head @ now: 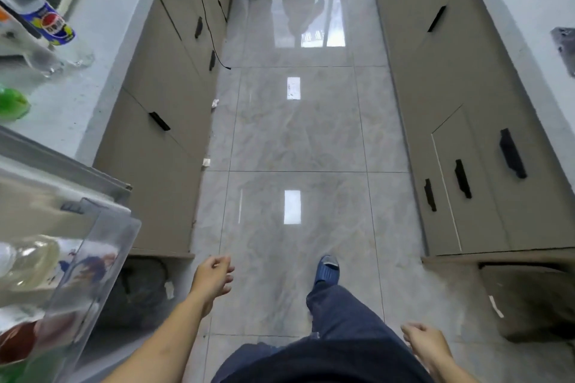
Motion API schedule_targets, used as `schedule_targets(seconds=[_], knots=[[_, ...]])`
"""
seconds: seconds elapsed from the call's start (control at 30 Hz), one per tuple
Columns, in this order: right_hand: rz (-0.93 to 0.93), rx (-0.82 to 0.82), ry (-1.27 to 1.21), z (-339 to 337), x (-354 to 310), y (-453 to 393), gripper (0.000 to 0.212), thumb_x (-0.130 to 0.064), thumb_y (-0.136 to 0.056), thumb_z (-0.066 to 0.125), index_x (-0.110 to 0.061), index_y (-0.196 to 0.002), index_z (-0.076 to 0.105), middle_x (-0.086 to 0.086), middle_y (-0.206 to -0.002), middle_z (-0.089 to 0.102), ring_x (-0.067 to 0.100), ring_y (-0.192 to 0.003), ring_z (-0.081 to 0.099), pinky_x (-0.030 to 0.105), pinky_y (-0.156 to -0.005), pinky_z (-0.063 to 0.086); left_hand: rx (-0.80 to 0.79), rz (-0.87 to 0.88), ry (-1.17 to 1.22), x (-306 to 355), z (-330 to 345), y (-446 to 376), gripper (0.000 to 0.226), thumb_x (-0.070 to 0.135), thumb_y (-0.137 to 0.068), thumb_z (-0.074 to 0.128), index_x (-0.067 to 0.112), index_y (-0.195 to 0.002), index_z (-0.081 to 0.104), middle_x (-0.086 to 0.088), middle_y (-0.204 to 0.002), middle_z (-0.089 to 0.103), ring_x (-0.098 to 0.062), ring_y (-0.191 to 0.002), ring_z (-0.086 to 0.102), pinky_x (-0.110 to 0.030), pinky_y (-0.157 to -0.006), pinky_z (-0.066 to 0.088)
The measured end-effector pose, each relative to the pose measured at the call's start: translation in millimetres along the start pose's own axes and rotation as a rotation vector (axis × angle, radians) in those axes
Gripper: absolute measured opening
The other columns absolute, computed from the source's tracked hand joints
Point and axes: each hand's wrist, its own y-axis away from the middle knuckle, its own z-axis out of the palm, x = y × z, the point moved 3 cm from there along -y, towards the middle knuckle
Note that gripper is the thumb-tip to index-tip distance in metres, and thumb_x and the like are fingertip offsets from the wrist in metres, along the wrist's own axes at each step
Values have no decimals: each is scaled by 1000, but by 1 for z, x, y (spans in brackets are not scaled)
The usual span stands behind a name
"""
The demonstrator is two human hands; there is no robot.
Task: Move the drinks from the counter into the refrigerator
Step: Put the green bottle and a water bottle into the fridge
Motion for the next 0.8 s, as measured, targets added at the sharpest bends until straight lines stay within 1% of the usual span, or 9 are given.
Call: schedule_targets(seconds=[0.13,0.27,0.33,0.4,0.53,0.6,0.67,0.73,0.8], knots=[[-146,-124,53,0,-124,-14,8,-15,-93,57,-13,-86,61,8,-77,60,24,-67,54,27,-56,45,62,-48,-20,20,7,-2,19,28,-102,51,14,-96,61,-11,-102,67,-25,-85,64,-35,-71,54],[-295,-189,123,16,-243,-22,8,-18,-92,58,-12,-96,62,7,-79,62,22,-69,55,32,-60,49,128,-134,25,30,7,-9,20,28,-103,50,9,-105,58,-14,-106,66,-30,-93,64,-40,-79,53],[-345,-252,149,32,-294,-23,14,-17,-91,59,-11,-103,62,6,-75,57,21,-65,50,30,-56,44,160,-186,60,31,6,-15,23,27,-103,50,7,-108,59,-16,-107,66,-29,-90,63,-41,-81,52],[-392,-291,191,52,-342,-23,18,-18,-90,60,-12,-107,61,7,-77,58,21,-66,50,29,-56,44,200,-228,106,37,3,-24,26,27,-102,51,5,-110,61,-17,-105,67,-27,-84,61,-39,-77,52],[-475,-356,282,102,-426,-17,19,-19,-89,61,-12,-107,63,7,-78,58,22,-68,51,30,-58,45,261,-317,206,51,-4,-53,29,28,-102,51,3,-112,62,-15,-103,67,-27,-85,61,-38,-76,52],[-508,-384,327,127,-462,-13,19,-19,-89,61,-11,-106,62,7,-78,57,22,-68,50,30,-57,44,297,-339,256,63,-7,-71,30,28,-101,52,0,-109,63,-14,-95,67,-25,-79,60,-37,-74,52],[-527,-407,378,149,-494,-11,19,-19,-90,61,-10,-106,63,7,-77,56,22,-68,50,30,-57,44,320,-361,317,80,-12,-90,33,27,-101,52,-3,-109,64,-14,-89,65,-25,-74,57,-42,-76,54],[-534,-407,444,165,-524,-8,18,-22,-92,62,-11,-106,62,8,-81,59,23,-70,54,31,-60,47,337,-396,366,100,-19,-103,34,28,-101,51,-3,-111,63,-15,-93,65,-27,-79,57,-47,-85,55],[-540,-394,499,181,-554,-5,17,-22,-94,61,-11,-106,61,10,-83,61,24,-72,56,32,-62,48,358,-408,416,125,-26,-111,34,30,-102,50,0,-113,62,-15,-99,67,-27,-84,59,-43,-82,55]])
